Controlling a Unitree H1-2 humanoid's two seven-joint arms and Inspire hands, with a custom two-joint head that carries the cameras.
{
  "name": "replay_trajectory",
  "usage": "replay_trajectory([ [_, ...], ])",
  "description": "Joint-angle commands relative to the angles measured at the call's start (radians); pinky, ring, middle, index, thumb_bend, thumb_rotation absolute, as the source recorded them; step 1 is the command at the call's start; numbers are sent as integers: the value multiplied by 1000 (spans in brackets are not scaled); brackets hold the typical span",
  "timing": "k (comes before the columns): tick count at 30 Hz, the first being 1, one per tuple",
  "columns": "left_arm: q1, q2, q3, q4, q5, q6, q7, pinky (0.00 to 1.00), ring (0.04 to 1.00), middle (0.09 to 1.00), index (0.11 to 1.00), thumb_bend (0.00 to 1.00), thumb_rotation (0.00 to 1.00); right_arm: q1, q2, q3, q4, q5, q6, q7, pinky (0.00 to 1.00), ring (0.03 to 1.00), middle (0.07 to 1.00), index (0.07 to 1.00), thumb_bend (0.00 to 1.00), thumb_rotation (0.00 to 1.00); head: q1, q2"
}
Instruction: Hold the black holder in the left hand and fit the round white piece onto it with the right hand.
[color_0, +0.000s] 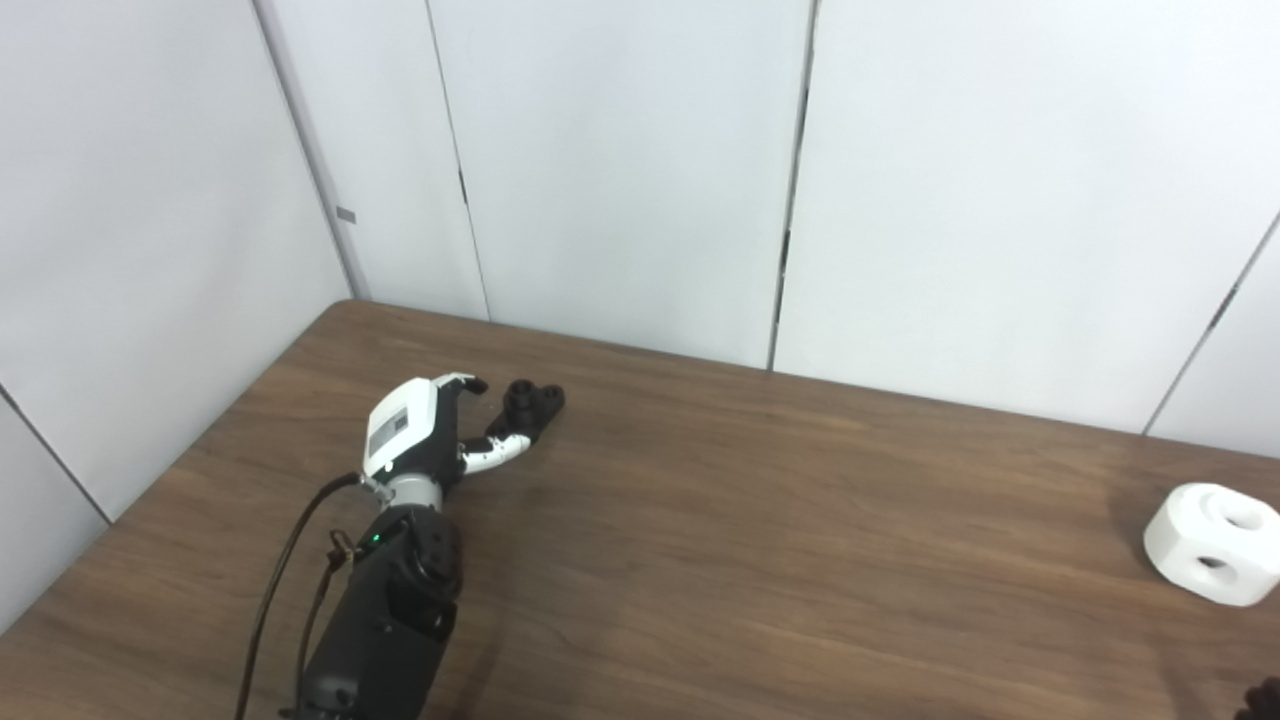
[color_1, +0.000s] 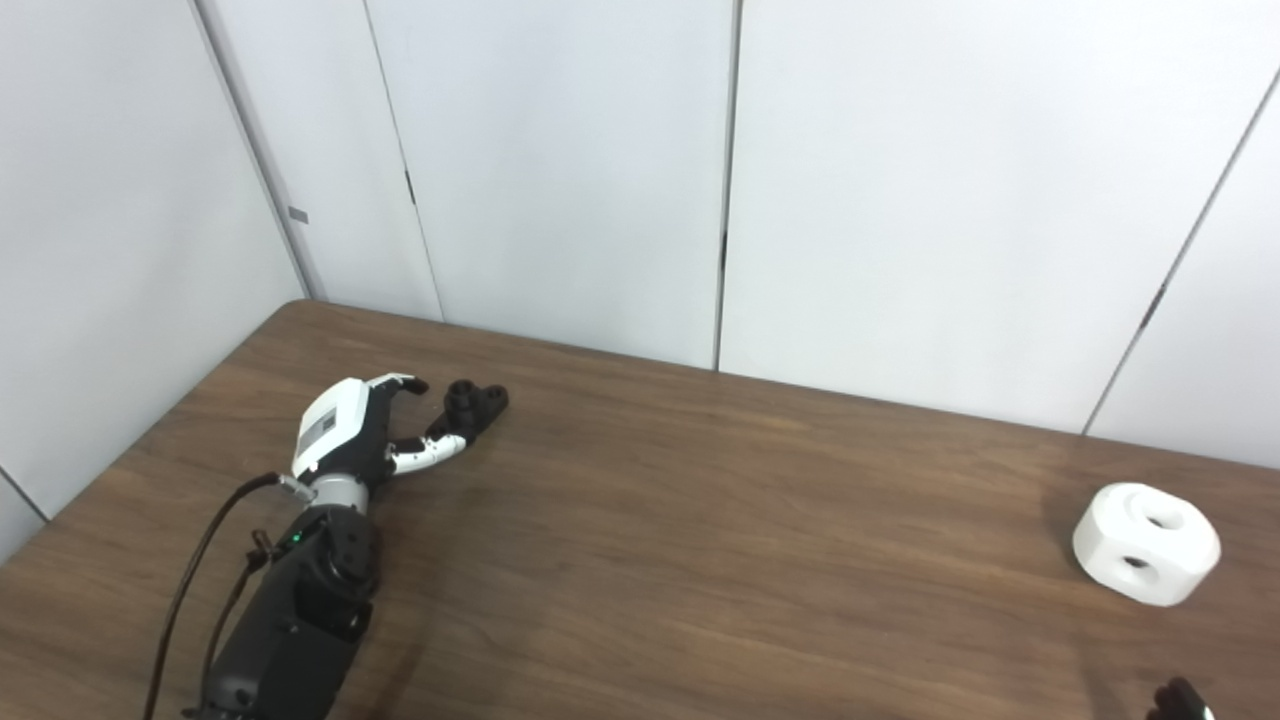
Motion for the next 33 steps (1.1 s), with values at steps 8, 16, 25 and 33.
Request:
replay_trajectory([
  [8, -53, 43, -15, 6, 19, -1, 2, 894, 934, 888, 781, 813, 386, 10, -3, 3, -8, -12, -14, 0, 1000, 1000, 1000, 1000, 688, 1000, 1, 15],
  [16, -69, 55, -30, 43, 14, -3, 10, 895, 924, 879, 775, 816, 372, 11, -4, 2, -8, -12, -17, 3, 1000, 1000, 997, 1000, 682, 1000, 4, 21],
  [25, -90, 69, -44, 112, -11, -10, 38, 866, 918, 874, 751, 816, 343, 13, -2, 3, -9, -2, -18, 6, 1000, 1000, 996, 1000, 675, 1000, 0, 16],
  [33, -103, 87, -75, 163, -38, -34, 67, 851, 900, 866, 737, 793, 328, 17, 2, 5, -11, -15, -19, 2, 1000, 1000, 995, 1000, 681, 1000, -6, 10],
])
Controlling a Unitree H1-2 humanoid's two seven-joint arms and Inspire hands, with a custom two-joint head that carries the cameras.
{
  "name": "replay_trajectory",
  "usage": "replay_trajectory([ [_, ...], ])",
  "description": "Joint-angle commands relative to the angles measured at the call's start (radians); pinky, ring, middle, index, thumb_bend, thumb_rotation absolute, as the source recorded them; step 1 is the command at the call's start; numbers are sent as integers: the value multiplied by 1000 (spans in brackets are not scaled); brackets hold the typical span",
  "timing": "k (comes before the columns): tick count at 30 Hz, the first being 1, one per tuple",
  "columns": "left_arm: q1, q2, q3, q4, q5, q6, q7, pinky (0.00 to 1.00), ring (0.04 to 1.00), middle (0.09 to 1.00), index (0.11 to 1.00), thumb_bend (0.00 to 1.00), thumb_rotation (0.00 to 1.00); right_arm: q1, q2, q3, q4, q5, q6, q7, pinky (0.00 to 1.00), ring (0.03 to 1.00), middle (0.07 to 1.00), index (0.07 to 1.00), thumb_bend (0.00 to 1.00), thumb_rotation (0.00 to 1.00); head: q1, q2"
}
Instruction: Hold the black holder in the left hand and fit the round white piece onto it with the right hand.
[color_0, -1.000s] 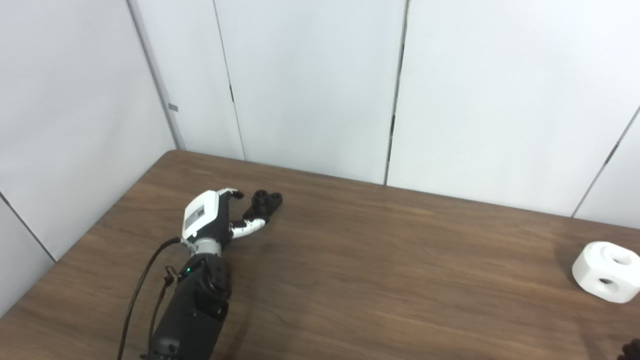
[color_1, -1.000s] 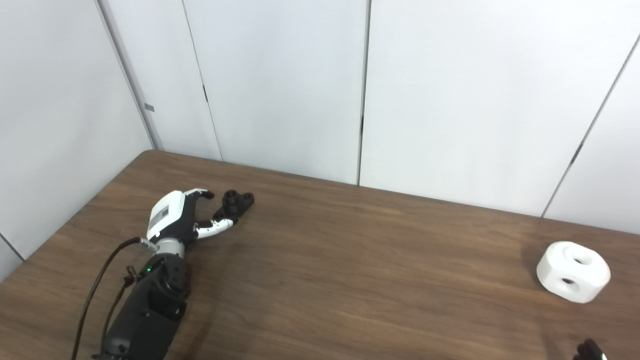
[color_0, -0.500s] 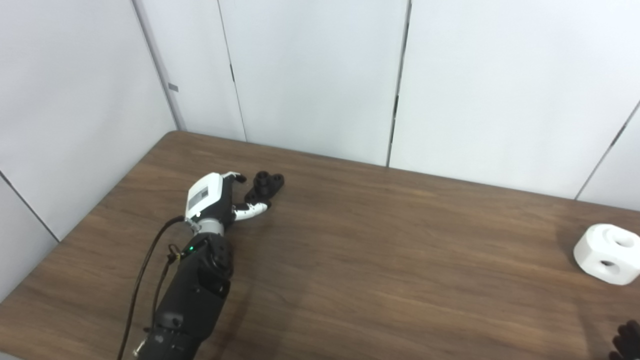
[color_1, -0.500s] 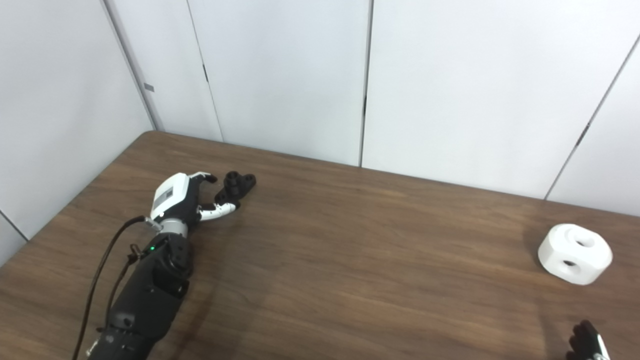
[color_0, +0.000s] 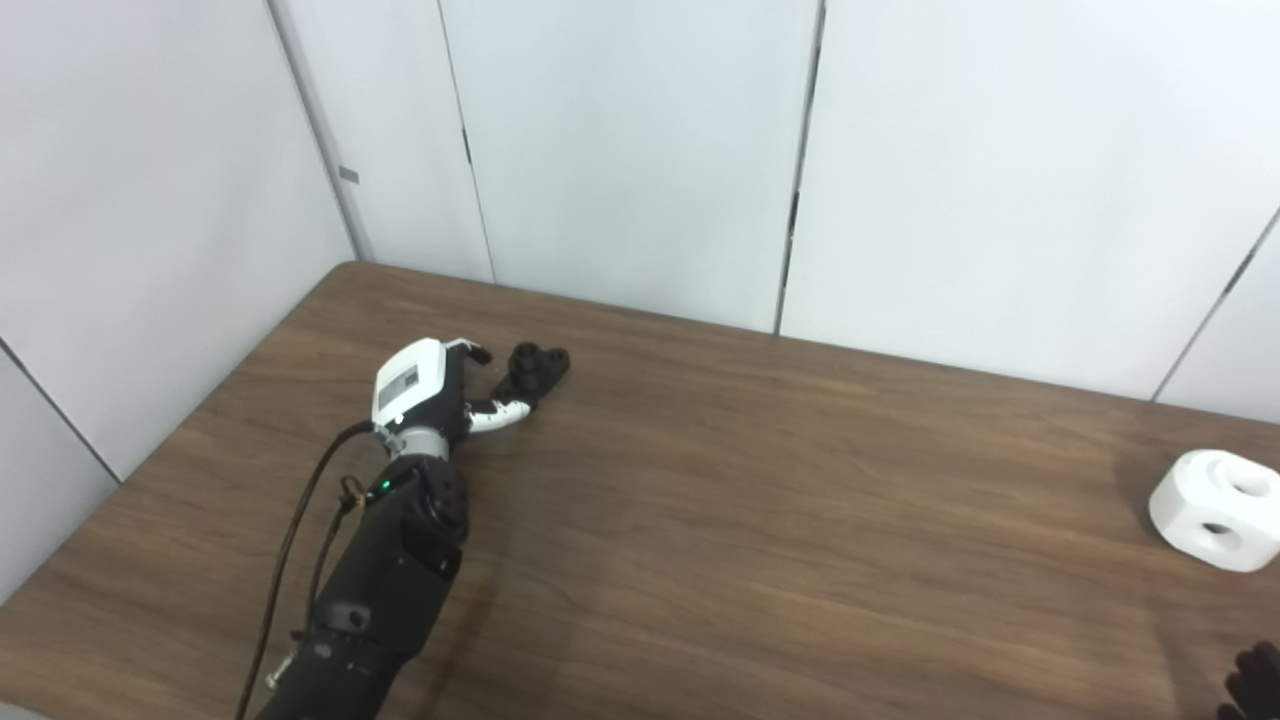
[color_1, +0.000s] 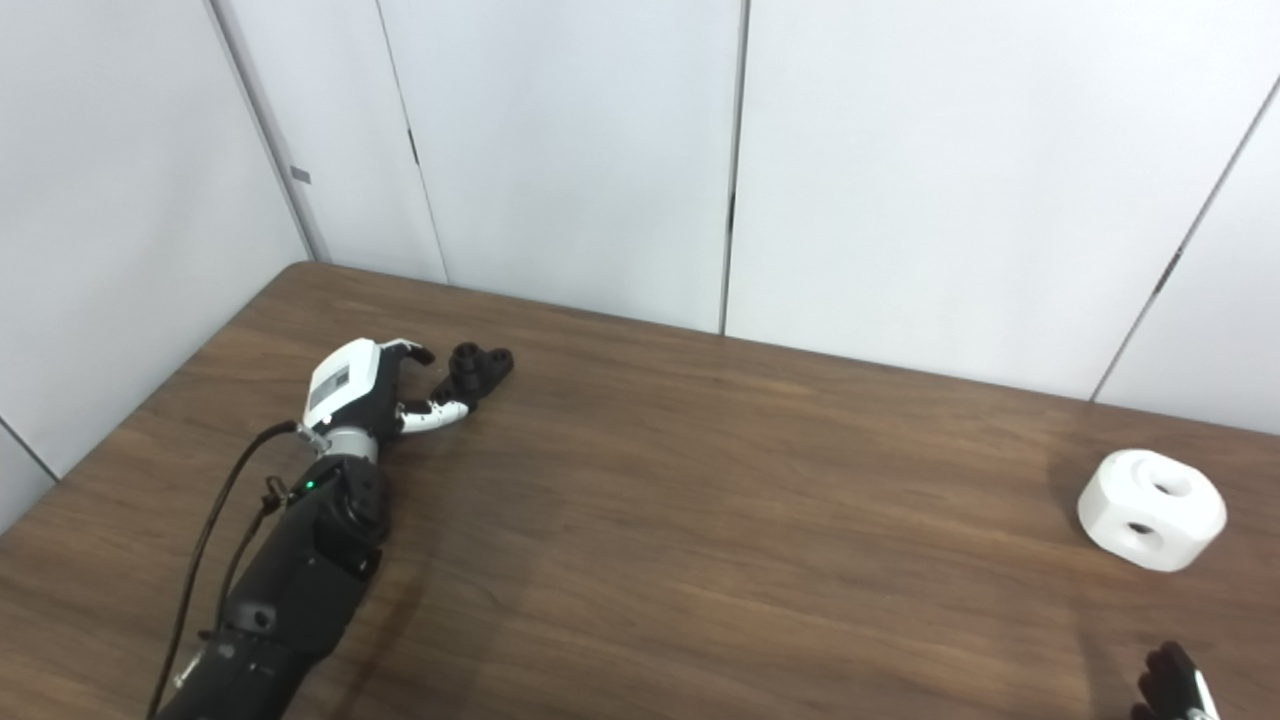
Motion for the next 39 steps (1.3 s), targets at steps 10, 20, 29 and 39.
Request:
replay_trajectory([
  [10, -58, 40, -31, 48, -51, -61, 38, 833, 887, 852, 722, 782, 294, 15, 5, 9, -8, 6, -18, 5, 1000, 1000, 996, 1000, 665, 1000, -7, -3],
  [20, -66, 34, -57, 39, -68, -53, 37, 846, 891, 840, 694, 779, 280, 13, 7, 11, -10, 9, -16, 7, 1000, 1000, 987, 1000, 654, 1000, -10, -3],
  [29, -67, 33, -77, 39, -69, -53, 46, 846, 886, 830, 676, 782, 295, 14, 5, 14, -13, 16, -11, 12, 1000, 1000, 992, 1000, 664, 1000, -15, -3],
  [39, -71, 25, -91, 55, -73, -53, 64, 824, 877, 835, 656, 780, 267, 19, 8, 13, -24, 12, 4, 4, 1000, 1000, 988, 1000, 688, 1000, -18, -1],
])
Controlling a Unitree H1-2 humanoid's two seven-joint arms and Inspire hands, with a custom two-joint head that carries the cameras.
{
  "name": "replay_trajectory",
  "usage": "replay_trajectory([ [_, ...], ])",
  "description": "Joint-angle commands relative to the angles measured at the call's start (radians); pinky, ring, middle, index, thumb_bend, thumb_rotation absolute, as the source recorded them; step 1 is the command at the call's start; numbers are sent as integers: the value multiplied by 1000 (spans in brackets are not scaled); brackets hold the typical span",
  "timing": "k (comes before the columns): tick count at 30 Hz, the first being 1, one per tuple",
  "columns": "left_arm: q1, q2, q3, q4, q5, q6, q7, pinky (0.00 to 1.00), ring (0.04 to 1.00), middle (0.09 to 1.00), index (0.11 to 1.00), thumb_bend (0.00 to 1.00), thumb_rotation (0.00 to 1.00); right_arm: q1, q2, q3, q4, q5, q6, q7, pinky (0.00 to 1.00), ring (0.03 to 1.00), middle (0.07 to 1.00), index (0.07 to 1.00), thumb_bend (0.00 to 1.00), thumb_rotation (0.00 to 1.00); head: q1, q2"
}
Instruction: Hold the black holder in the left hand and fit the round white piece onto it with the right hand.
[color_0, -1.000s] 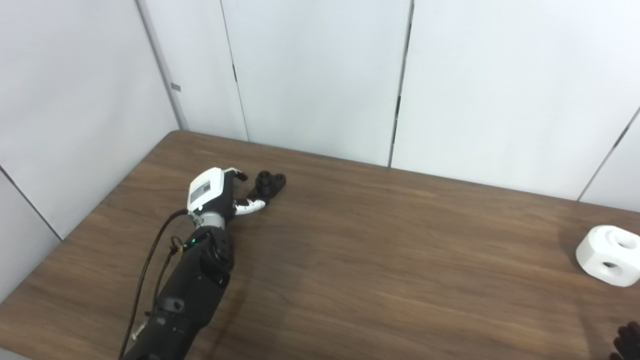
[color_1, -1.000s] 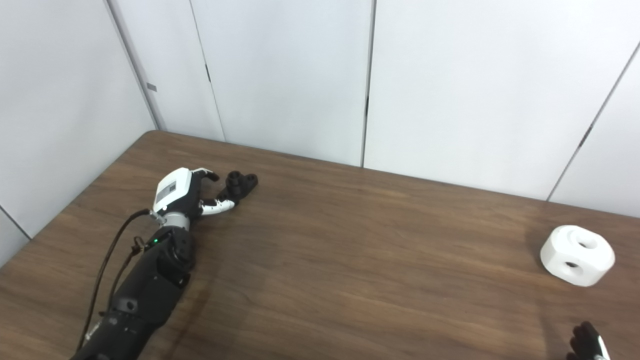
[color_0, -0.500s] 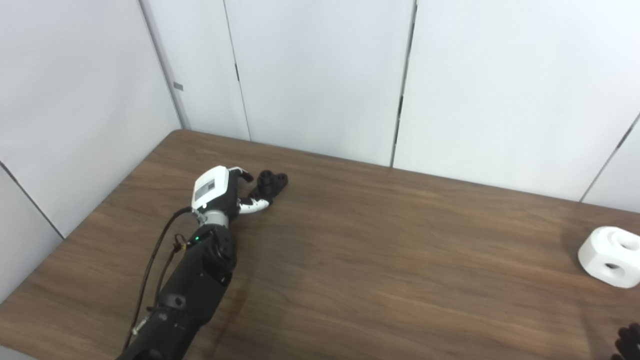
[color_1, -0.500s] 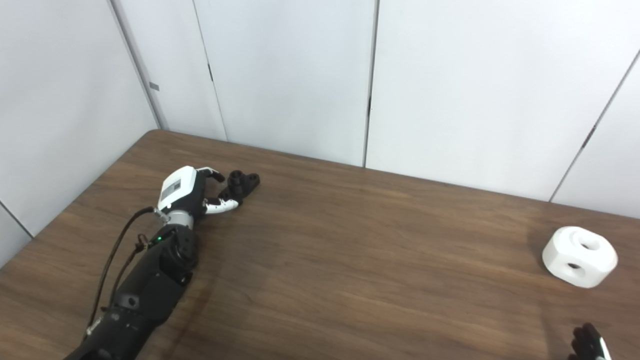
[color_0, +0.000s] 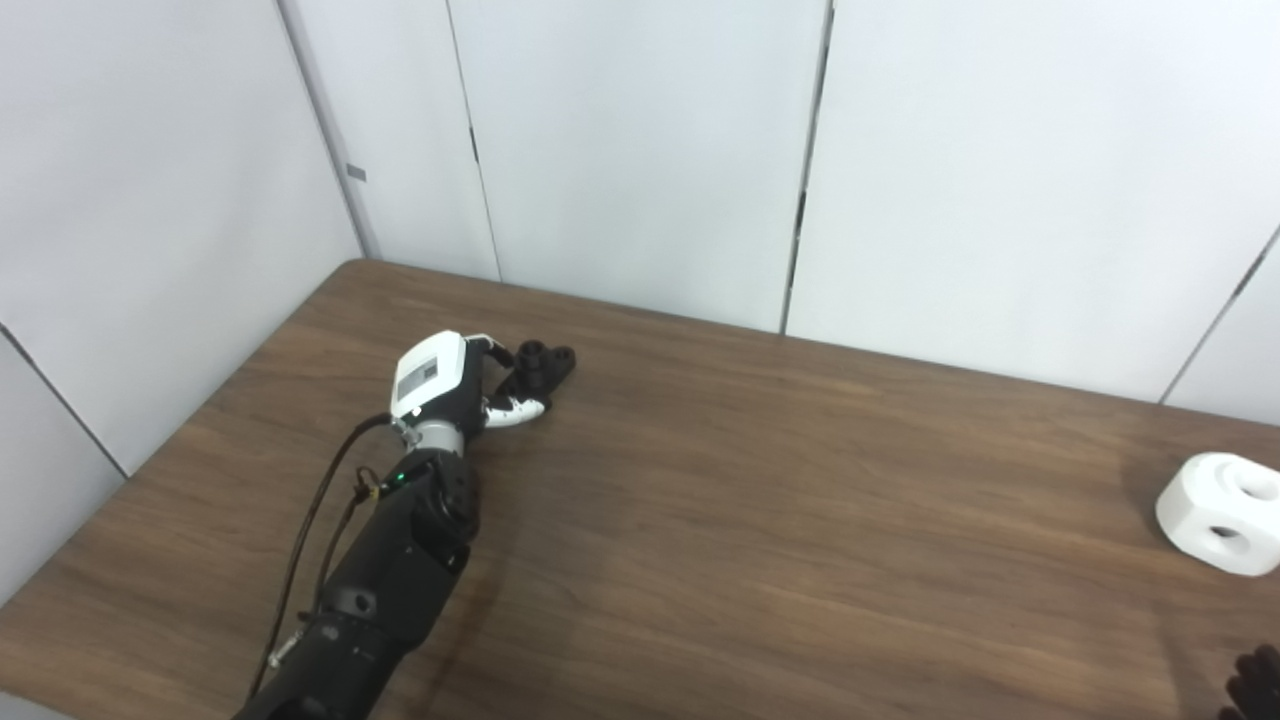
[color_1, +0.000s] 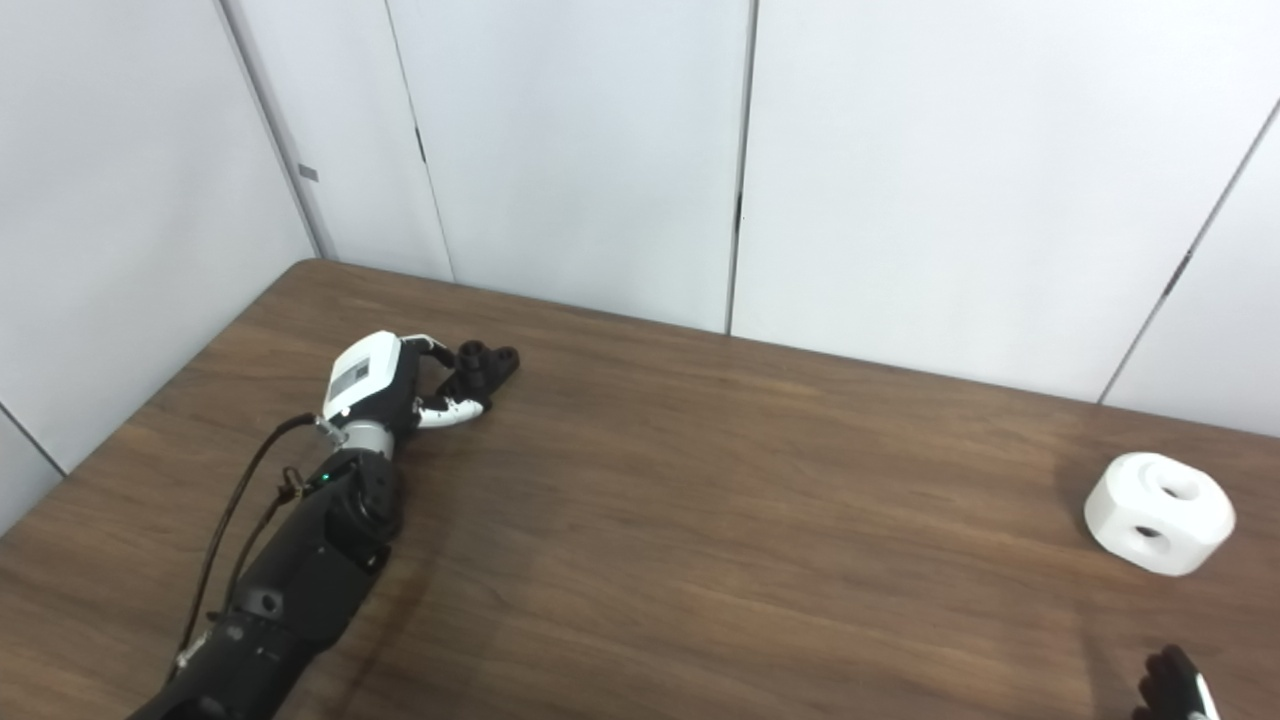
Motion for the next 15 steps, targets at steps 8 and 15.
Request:
replay_trajectory([
  [8, -43, 5, -17, 9, 1, 4, 12, 811, 873, 827, 621, 776, 236, 7, -1, 8, -6, 6, -13, 8, 1000, 1000, 994, 1000, 684, 1000, -2, 1],
  [15, -38, 1, -10, 10, -7, 0, 32, 802, 870, 809, 531, 654, 130, 9, -1, 7, -7, 0, -12, 6, 1000, 1000, 994, 1000, 670, 1000, -4, 2],
])
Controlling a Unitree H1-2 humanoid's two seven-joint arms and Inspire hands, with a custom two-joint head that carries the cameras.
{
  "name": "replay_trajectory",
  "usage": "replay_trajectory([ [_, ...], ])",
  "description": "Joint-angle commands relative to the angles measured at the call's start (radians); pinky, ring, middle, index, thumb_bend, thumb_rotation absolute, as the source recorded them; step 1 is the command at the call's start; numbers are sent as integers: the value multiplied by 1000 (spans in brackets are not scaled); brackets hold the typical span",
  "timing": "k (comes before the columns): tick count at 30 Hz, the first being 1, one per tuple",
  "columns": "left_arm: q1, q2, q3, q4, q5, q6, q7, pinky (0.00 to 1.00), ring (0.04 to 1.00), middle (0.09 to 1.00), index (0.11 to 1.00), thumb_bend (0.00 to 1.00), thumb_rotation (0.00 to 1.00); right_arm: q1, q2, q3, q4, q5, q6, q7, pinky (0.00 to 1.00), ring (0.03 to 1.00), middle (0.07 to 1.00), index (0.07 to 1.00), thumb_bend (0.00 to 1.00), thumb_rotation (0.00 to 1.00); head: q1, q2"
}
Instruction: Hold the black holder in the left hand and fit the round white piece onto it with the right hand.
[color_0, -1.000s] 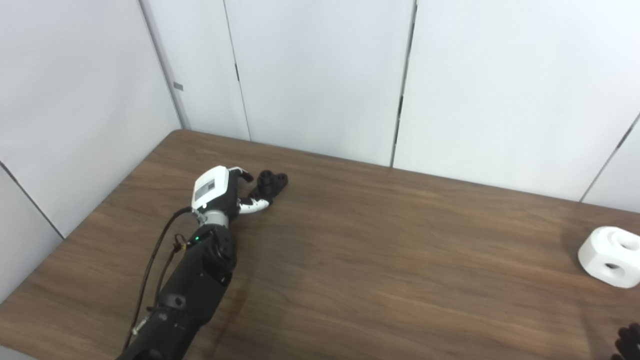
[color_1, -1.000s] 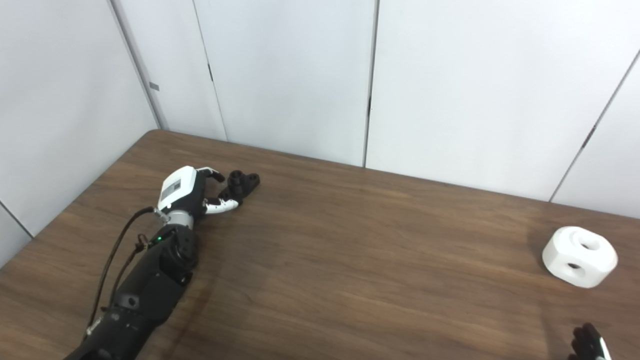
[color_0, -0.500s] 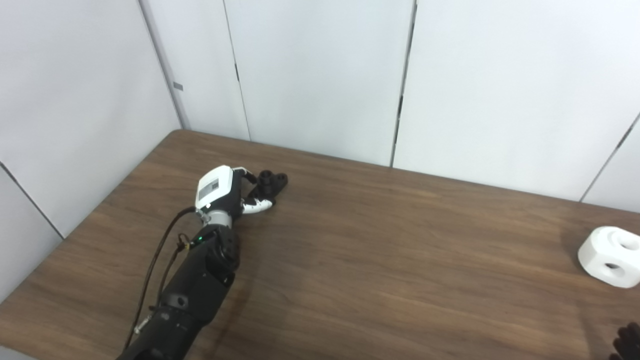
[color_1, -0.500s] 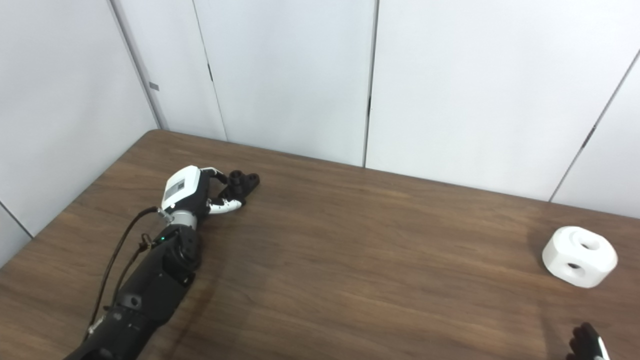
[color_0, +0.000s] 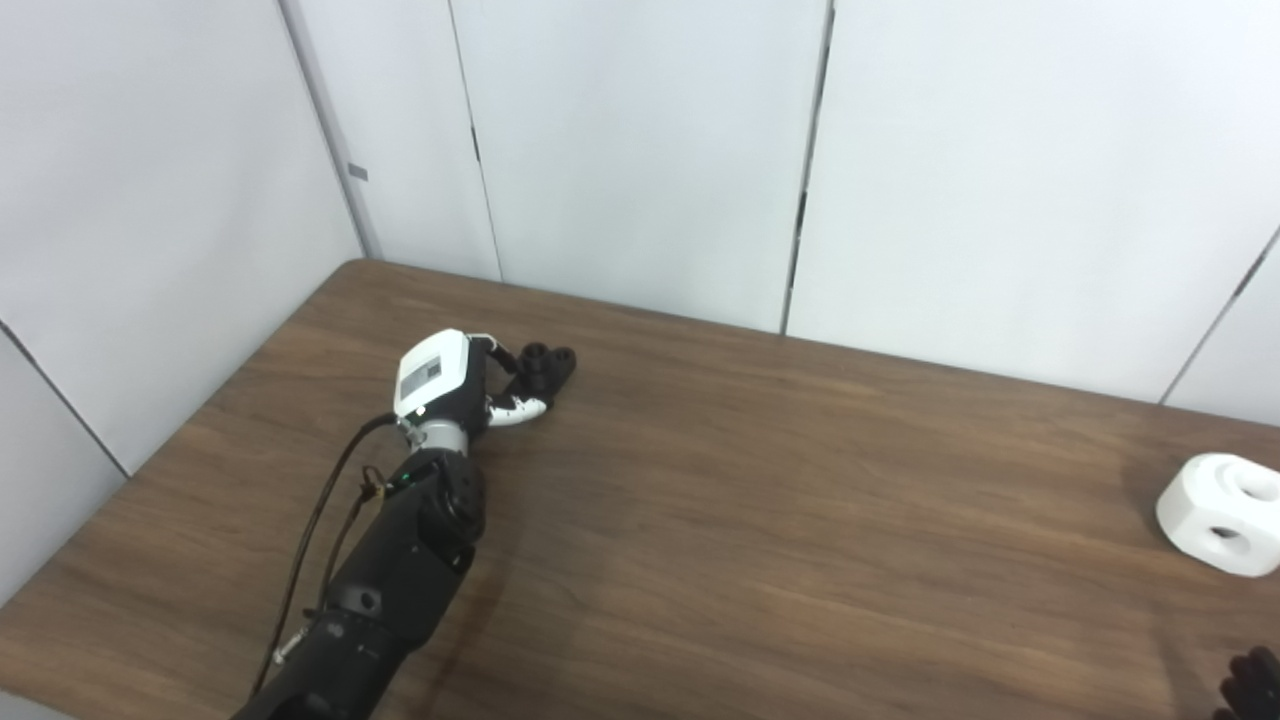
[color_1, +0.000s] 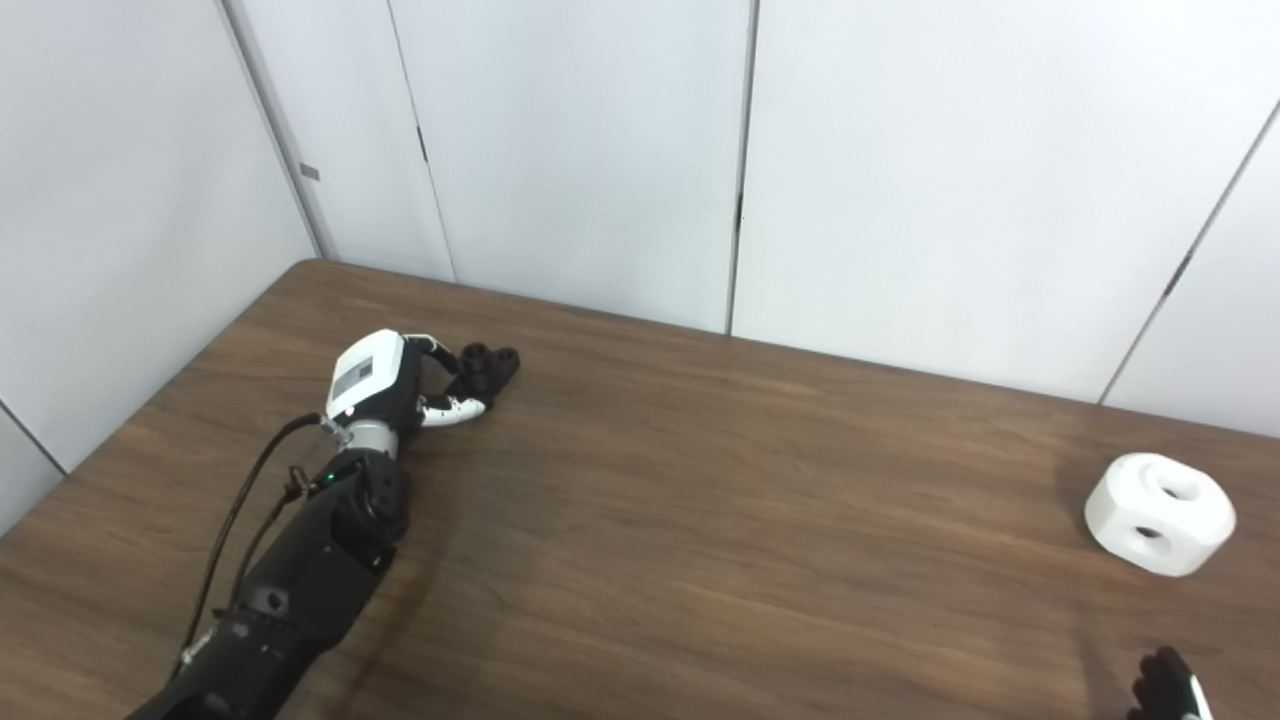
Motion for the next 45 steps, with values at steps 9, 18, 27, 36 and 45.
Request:
replay_trajectory([
  [9, -29, 1, -5, 27, -9, -38, 47, 773, 833, 740, 484, 519, 47, 3, -1, 7, 3, 13, -17, 9, 1000, 999, 997, 1000, 656, 1000, -5, -1],
  [18, -28, 0, -10, 26, -8, -38, 51, 728, 810, 732, 485, 517, 44, 1, -2, 7, 6, 12, -22, 11, 1000, 999, 990, 1000, 660, 1000, -7, -1],
  [27, 2, -7, -8, -29, -32, -39, 21, 713, 802, 727, 485, 518, 48, -3, 0, 7, 12, 9, -31, 14, 1000, 980, 994, 1000, 649, 1000, -19, 4],
  [36, 93, -26, -48, -228, -27, 12, -84, 735, 815, 742, 486, 518, 51, -3, 8, 9, 2, -9, -17, 0, 1000, 968, 988, 1000, 677, 1000, -34, 9],
  [45, 184, -52, -101, -351, -13, 34, -160, 734, 843, 770, 486, 519, 47, -3, 10, 17, -9, -7, -14, -1, 1000, 973, 990, 1000, 618, 1000, -53, 19],
])
